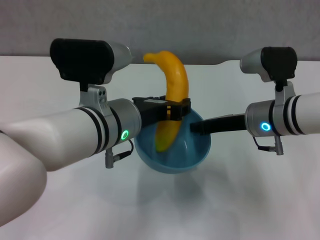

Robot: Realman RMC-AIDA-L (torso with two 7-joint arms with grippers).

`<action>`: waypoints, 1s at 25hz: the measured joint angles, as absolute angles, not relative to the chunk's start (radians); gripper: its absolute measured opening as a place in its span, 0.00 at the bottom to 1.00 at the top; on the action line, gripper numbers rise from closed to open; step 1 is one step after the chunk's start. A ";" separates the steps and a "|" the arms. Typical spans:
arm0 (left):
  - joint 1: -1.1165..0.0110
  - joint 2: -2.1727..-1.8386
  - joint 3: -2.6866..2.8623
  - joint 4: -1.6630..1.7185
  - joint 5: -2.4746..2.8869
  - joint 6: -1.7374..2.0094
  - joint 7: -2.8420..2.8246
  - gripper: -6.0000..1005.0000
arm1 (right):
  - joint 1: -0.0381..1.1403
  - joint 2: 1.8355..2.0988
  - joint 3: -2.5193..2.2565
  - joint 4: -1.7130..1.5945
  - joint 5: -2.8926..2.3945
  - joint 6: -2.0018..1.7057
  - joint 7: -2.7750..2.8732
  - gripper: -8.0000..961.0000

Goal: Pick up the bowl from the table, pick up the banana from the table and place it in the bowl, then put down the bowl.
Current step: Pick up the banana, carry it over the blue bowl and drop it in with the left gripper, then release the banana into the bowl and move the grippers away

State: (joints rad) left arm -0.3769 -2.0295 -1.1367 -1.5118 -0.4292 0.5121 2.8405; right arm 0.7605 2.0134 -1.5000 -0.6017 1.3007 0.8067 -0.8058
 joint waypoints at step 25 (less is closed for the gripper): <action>-0.344 -2.021 -1.215 -1.528 -0.391 0.494 2.841 0.90 | 0.732 2.010 -1.497 -0.574 1.264 0.817 -0.799 0.04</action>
